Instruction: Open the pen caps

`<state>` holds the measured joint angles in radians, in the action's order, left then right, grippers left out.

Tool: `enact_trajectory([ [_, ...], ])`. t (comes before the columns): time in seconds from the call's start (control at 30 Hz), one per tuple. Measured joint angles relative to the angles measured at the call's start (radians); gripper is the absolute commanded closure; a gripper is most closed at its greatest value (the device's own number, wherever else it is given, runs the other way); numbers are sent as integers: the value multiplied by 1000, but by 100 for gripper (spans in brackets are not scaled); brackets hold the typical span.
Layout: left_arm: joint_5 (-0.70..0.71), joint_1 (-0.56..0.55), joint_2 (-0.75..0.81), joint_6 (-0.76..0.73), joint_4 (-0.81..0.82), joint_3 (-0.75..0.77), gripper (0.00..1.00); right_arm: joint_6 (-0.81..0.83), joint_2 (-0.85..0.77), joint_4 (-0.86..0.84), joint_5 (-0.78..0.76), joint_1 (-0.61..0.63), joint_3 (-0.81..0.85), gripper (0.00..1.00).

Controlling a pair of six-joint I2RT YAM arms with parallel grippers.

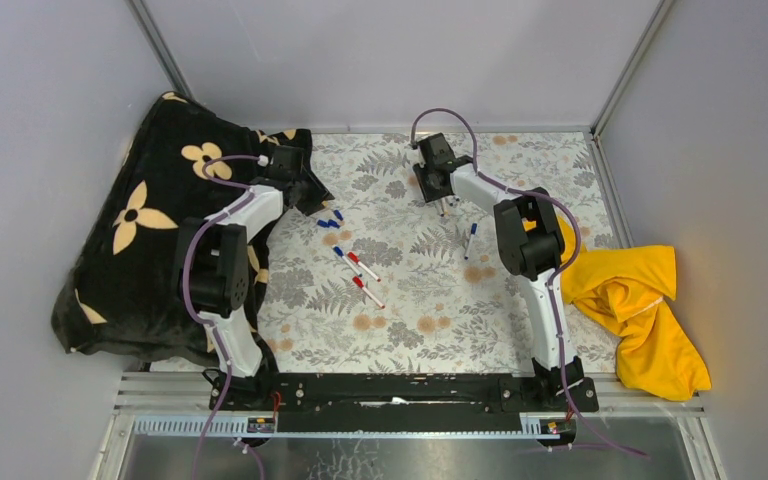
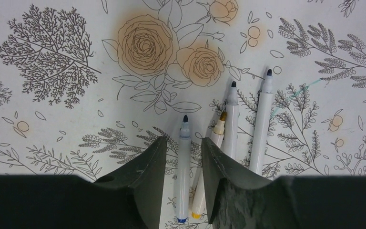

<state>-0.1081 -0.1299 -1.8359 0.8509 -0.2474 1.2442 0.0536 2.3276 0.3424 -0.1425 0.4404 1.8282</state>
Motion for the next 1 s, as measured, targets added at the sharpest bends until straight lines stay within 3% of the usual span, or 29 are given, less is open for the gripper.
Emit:
enact_trajectory([
  [0.17,0,-1,2,6,5,-1,55,6,-27,-26,-10,0,-41,58],
  [0.37,0,-16,29,6,4,-1,46,-12,-166,-31,-30,5,-122,58],
  [0.7,-22,-100,80,-28,5,2,21,-188,-488,-39,-110,19,-358,52],
  [1.0,-98,-141,119,-19,63,-34,18,-329,-588,13,-135,19,-634,49],
])
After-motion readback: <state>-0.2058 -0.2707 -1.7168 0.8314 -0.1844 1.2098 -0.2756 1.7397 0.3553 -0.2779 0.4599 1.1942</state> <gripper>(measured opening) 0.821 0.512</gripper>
